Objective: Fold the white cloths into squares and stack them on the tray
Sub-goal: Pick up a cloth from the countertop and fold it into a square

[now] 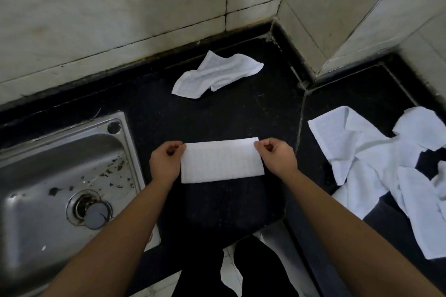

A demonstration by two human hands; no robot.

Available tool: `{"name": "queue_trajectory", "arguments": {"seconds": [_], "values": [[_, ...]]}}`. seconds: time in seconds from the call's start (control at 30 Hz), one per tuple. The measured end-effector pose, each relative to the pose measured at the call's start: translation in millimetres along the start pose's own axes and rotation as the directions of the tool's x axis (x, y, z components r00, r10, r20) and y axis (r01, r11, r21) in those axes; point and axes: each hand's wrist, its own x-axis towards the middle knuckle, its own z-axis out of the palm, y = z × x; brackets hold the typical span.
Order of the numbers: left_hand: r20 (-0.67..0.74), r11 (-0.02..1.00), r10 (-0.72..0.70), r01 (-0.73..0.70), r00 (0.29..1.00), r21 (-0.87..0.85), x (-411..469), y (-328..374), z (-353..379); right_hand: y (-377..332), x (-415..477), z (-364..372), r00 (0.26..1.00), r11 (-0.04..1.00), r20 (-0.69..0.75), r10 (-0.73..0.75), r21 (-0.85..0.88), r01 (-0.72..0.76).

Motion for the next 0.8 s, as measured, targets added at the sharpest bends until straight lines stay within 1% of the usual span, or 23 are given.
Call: {"name": "queue_trajectory", "arguments": {"seconds": [0.07, 0.13, 0.17, 0.2, 0.23, 0.27, 0.3, 0.33, 0.37, 0.4, 0.43, 0.5, 0.53, 0.63, 0.8], "values": [[-0.009, 0.999, -0.004, 0.004, 1.0, 0.035, 0, -1, 2, -1, 1, 1, 1.0, 0.999, -0.011, 0.001, -0.044, -0.002], [-0.021, 0.998, 0.014, -0.012, 1.0, 0.068, -2, 2, 3, -1, 1, 3, 0.999, 0.999, -0.033, -0.009, -0.034, 0.008], [-0.033, 0.995, 0.043, -0.039, 0.999, 0.095, -6, 3, 2, -2, -2, 4, 0.997, 0.999, -0.071, -0.038, -0.033, 0.036], [-0.054, 0.98, 0.119, -0.108, 0.991, 0.166, -10, 2, 2, 0, -6, 6, 0.983, 0.992, -0.146, -0.115, -0.068, 0.106], [-0.056, 0.93, 0.249, -0.223, 0.967, 0.292, -14, -1, 1, 2, -10, 10, 0.942, 0.966, -0.231, -0.242, -0.15, 0.211], [-0.008, 0.823, 0.399, -0.355, 0.917, 0.443, -18, -5, 2, 3, -14, 16, 0.879, 0.911, -0.279, -0.386, -0.267, 0.316], [0.09, 0.673, 0.52, -0.473, 0.849, 0.568, -21, -9, 3, 2, -19, 22, 0.821, 0.835, -0.259, -0.508, -0.384, 0.395], [0.214, 0.526, 0.583, -0.565, 0.784, 0.636, -22, -12, 5, 0, -23, 29, 0.789, 0.752, -0.175, -0.589, -0.476, 0.456], [0.327, 0.413, 0.596, -0.628, 0.734, 0.659, -21, -15, 8, -4, -26, 37, 0.775, 0.677, -0.065, -0.629, -0.536, 0.504], [0.408, 0.341, 0.581, -0.666, 0.704, 0.664, -21, -16, 12, -7, -28, 45, 0.766, 0.614, 0.037, -0.642, -0.573, 0.543], [0.461, 0.3, 0.551, -0.681, 0.696, 0.668, -20, -17, 15, -10, -30, 54, 0.755, 0.562, 0.115, -0.645, -0.598, 0.572], [0.521, 0.258, 0.488, -0.686, 0.7, 0.68, -18, -20, 20, -12, -29, 70, 0.743, 0.491, 0.209, -0.636, -0.633, 0.598], [0.534, 0.252, 0.461, -0.681, 0.709, 0.687, -16, -23, 21, -11, -27, 76, 0.752, 0.485, 0.229, -0.618, -0.642, 0.594], [0.528, 0.259, 0.421, -0.655, 0.738, 0.71, -13, -30, 24, -3, -20, 84, 0.796, 0.514, 0.234, -0.558, -0.655, 0.554], [0.519, 0.264, 0.426, -0.65, 0.741, 0.712, -10, -33, 25, -6, -18, 85, 0.803, 0.512, 0.262, -0.536, -0.655, 0.556]]}}
